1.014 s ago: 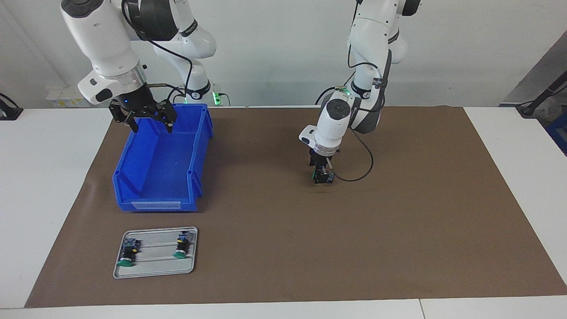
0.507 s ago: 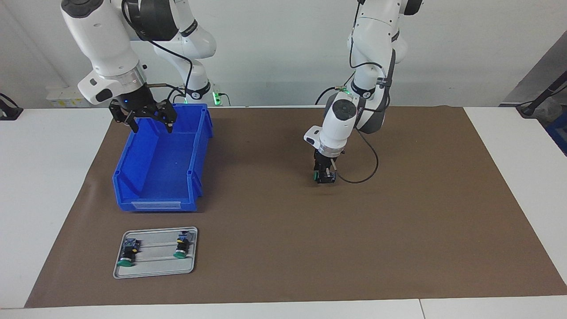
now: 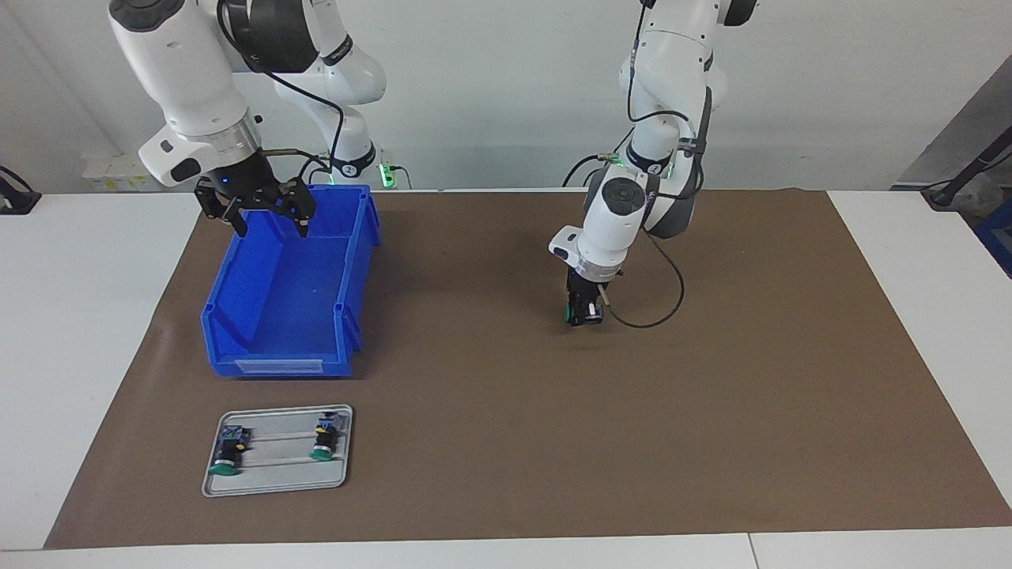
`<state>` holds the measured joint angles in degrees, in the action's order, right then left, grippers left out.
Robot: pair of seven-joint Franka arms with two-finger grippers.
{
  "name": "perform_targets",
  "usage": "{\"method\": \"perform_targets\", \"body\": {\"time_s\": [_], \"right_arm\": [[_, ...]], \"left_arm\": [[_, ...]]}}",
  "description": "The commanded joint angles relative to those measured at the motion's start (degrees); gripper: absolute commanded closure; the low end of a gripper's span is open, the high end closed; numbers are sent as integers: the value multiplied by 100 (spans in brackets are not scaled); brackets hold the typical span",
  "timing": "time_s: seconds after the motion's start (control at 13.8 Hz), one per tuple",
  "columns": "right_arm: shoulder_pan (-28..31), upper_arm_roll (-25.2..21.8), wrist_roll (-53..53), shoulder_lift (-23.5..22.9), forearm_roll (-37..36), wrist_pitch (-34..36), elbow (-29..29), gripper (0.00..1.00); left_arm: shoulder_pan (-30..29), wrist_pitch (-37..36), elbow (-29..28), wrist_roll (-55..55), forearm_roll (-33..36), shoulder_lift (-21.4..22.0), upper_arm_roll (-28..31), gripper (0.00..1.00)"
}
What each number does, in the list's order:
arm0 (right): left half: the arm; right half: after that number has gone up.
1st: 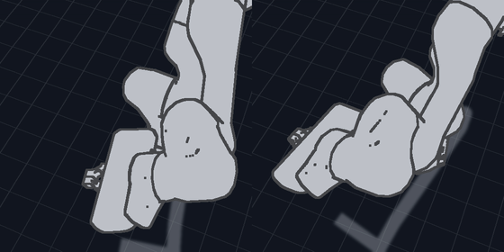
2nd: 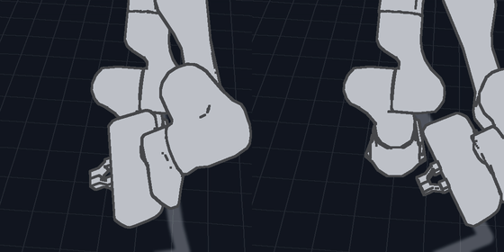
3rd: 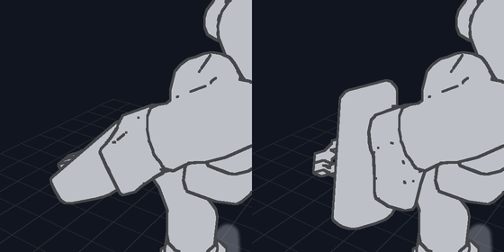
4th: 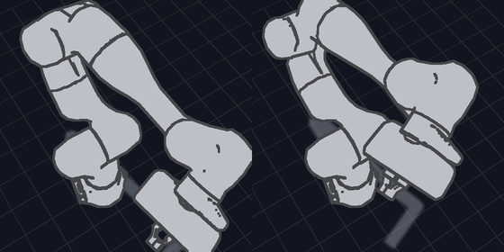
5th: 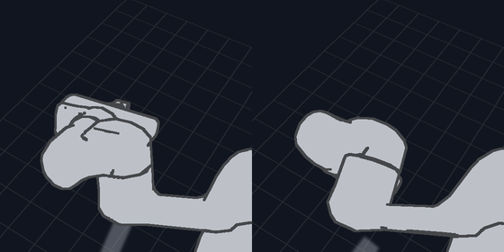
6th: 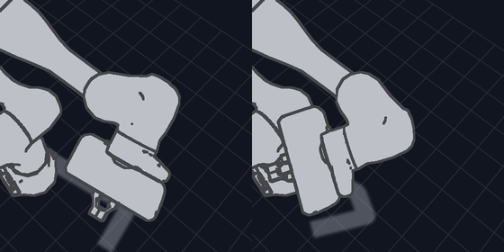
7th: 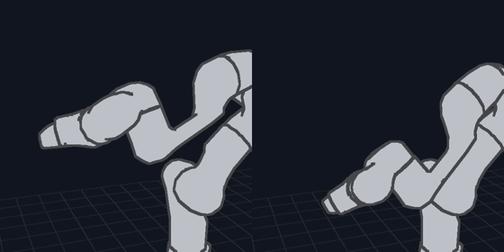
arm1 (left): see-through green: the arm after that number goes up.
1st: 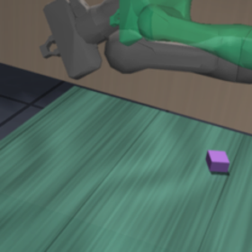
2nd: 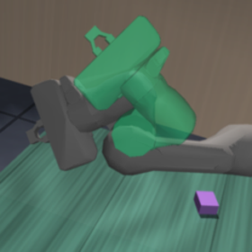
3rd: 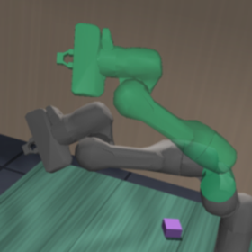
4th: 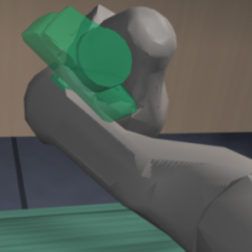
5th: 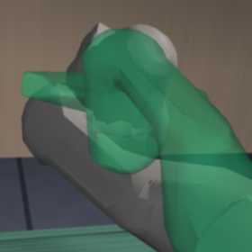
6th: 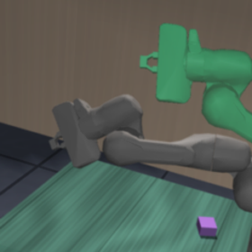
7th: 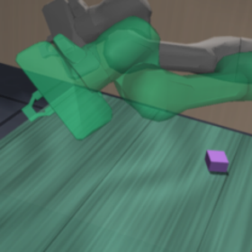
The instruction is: Place and press button with both arms
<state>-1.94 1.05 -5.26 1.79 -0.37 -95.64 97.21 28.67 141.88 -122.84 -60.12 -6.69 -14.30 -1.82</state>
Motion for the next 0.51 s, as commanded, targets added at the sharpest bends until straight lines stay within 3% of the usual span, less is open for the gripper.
{"method": "perform_targets", "body": {"time_s": [0.0, 0.43], "right_arm": [[18, 18, -46, 147, 116, -42, 149, 0], [18, 18, -54, 146, 116, -51, 149, 0]], "left_arm": [[-203, 103, 75, -97, -25, -72, 15, 83], [-493, 68, 339, -167, -586, -29, -2, 86]]}}
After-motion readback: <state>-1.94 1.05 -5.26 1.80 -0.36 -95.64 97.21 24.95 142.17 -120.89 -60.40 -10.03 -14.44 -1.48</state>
